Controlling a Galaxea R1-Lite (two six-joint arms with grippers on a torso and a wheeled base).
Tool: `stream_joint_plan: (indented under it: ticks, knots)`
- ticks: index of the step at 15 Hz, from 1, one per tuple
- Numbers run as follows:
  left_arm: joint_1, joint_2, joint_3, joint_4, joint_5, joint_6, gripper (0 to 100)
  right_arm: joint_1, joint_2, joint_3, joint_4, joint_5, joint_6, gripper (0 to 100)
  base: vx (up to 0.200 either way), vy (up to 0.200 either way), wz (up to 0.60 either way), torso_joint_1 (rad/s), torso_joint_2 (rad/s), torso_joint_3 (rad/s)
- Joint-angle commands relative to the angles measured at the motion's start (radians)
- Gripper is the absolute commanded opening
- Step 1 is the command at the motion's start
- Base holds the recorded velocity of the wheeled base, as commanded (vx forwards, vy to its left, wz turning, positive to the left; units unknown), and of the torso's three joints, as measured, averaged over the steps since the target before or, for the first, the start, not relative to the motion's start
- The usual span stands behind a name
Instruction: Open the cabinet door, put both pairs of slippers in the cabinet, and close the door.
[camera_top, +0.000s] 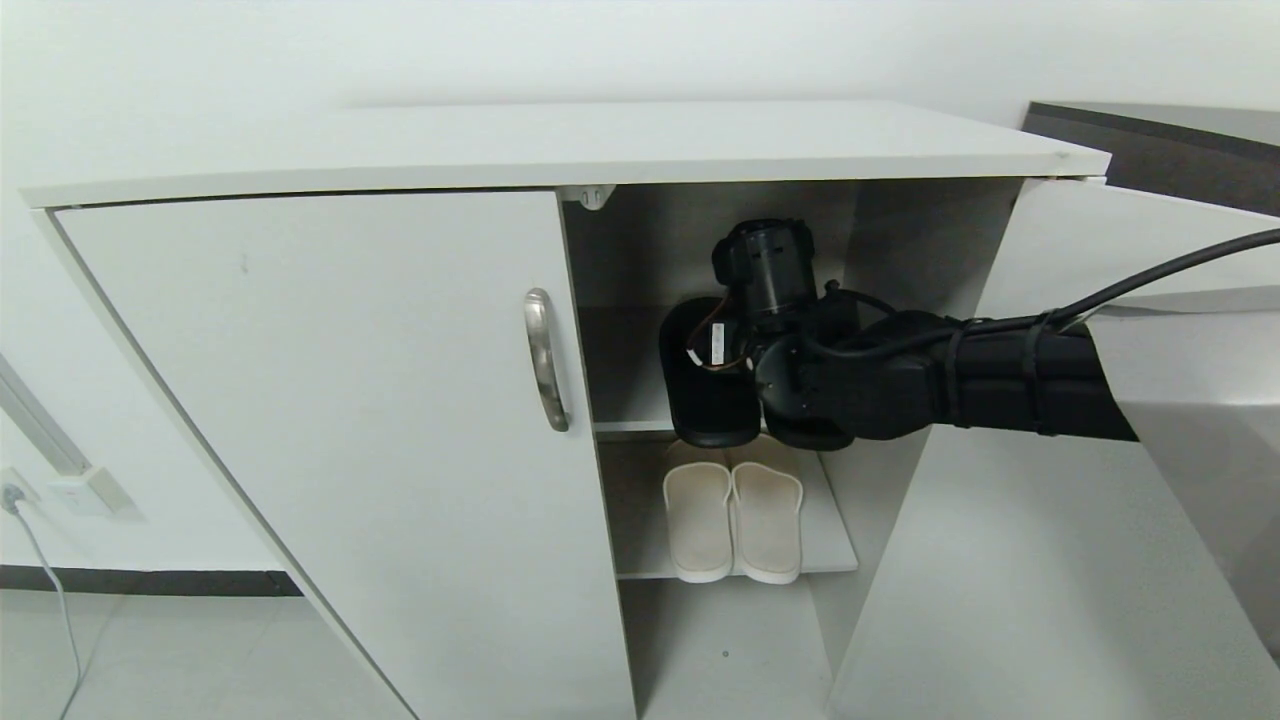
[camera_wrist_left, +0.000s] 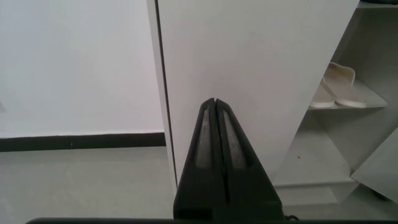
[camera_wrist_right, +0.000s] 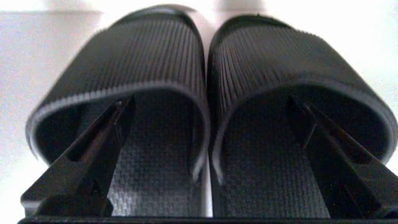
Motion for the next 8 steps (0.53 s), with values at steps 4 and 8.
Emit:
stream_joint_plan:
  ticks: [4, 8]
  knots:
    - [0.000, 0.001, -0.002, 0.000, 0.001, -0.001, 0, 0.041, -0.110, 0.129, -0.008, -0.007, 0.006, 100, 0.000, 0.000, 0.00, 0.000, 0.00, 0.000]
    - [0.000, 0.001, 0.000, 0.000, 0.000, -0.001, 0, 0.092, -0.240, 0.317, -0.071, -0.009, 0.006, 100, 0.000, 0.000, 0.00, 0.000, 0.00, 0.000]
